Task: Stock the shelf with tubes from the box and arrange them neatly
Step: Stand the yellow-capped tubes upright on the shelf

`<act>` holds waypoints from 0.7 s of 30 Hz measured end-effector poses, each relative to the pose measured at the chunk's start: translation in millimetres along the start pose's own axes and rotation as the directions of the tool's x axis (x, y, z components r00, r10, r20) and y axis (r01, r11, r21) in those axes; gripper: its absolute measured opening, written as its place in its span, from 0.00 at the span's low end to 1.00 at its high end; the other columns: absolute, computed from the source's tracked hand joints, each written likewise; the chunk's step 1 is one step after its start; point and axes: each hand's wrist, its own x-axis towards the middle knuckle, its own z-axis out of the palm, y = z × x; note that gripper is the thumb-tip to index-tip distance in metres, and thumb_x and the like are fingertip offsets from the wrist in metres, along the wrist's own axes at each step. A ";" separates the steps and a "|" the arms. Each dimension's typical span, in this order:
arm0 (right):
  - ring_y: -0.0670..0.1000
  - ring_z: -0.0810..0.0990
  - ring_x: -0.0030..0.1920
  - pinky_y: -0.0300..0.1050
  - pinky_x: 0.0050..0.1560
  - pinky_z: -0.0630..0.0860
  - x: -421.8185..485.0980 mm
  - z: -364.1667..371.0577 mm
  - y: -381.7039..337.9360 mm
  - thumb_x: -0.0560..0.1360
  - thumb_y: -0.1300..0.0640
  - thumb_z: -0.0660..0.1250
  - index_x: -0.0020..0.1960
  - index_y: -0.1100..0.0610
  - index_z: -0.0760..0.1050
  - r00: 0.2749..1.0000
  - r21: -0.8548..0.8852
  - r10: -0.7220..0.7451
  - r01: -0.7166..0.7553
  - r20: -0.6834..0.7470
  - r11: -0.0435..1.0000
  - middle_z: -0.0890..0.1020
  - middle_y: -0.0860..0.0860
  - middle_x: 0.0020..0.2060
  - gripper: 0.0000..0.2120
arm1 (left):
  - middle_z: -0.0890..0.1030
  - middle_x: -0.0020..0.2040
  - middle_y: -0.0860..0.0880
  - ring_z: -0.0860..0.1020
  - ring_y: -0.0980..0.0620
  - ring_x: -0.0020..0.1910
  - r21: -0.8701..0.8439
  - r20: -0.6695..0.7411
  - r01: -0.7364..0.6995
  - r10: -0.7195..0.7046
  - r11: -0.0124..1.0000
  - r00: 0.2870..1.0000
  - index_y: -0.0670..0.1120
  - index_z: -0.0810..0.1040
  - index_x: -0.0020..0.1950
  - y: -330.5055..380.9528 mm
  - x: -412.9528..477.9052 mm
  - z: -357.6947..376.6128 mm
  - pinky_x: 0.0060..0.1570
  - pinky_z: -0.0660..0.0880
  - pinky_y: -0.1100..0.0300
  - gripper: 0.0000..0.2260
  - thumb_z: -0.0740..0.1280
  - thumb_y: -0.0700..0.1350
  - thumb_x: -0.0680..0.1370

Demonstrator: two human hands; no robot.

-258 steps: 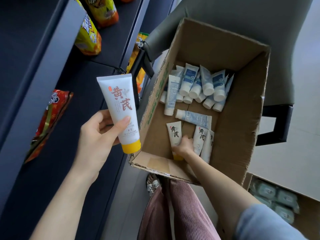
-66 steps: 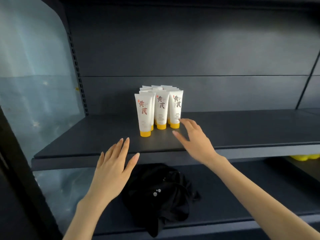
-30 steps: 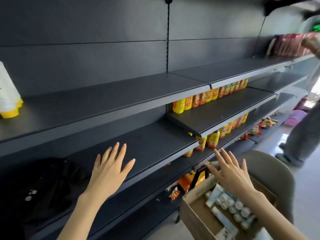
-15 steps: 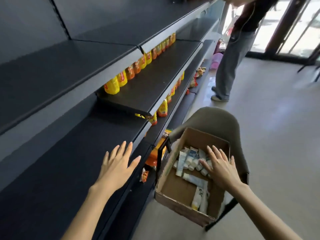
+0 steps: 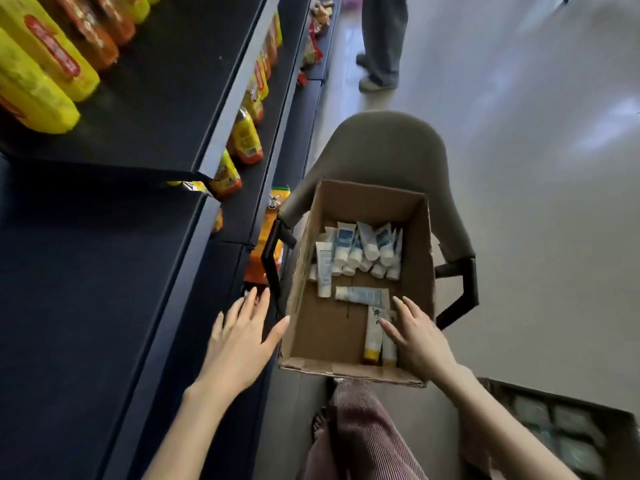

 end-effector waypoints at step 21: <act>0.62 0.66 0.67 0.46 0.62 0.65 107.4 163.7 7.9 0.77 0.59 0.62 0.71 0.65 0.60 0.745 0.442 0.589 -0.663 0.313 0.604 0.64 0.63 0.69 0.25 | 0.52 0.78 0.56 0.50 0.57 0.76 -0.088 0.050 -0.089 0.093 0.992 0.994 0.55 0.45 0.78 19.5 93.8 74.9 0.73 0.49 0.56 0.34 0.40 0.68 0.74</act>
